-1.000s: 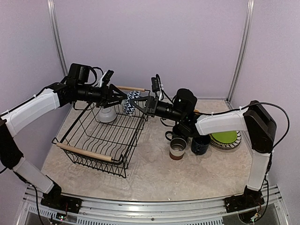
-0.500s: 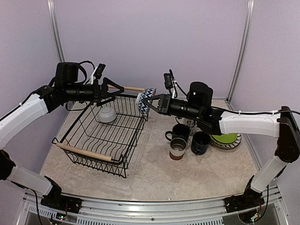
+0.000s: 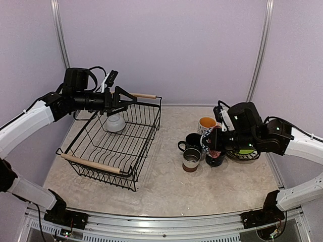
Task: Unload the mixed dishes from the dish rack
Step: Place the bowl at the center of the board.
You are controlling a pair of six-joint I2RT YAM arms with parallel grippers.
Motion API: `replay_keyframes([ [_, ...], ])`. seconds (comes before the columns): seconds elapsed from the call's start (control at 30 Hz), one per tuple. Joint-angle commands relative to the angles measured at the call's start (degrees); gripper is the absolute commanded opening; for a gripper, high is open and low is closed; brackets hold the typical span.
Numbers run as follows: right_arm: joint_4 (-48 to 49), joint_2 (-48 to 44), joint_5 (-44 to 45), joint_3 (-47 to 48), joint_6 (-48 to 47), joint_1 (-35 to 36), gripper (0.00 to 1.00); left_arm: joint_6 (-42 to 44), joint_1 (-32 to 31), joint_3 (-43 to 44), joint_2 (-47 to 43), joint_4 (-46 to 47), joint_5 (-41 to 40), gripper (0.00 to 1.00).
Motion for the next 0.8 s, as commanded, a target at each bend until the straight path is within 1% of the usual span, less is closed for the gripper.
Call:
replay_keyframes([
  [0.0,-24.9,-4.1,8.9,-0.9,10.0,1.0,0.0,2.2,0.0,1.6,0.7,-2.1,-1.5,0.99],
  [0.1,-29.7,-5.3,9.0,-2.3,13.1,1.0,0.0,2.1,0.1,1.7,0.7,-2.2,-1.1,0.99],
  [0.27,-30.7,-4.7,8.7,-6.0,14.8,0.7,0.0,2.2,0.1,2.0,0.6,-2.6,-1.5,0.99],
  [0.37,-27.4,-3.1,7.7,-9.0,14.0,-0.8,0.0,2.5,0.1,2.0,0.3,-2.9,-2.1,0.99],
  [0.5,-18.8,-0.8,4.9,-12.9,10.8,-3.9,0.0,2.5,0.1,2.1,-0.1,-3.0,-2.1,0.99],
  [0.57,-16.0,1.0,3.5,-14.3,9.3,-5.7,0.0,2.7,0.0,2.2,-0.1,-3.2,-2.3,0.99],
  [0.77,-13.6,7.5,2.7,-14.3,5.6,-9.2,0.0,2.9,0.1,2.4,-0.5,-3.6,-2.9,0.99],
])
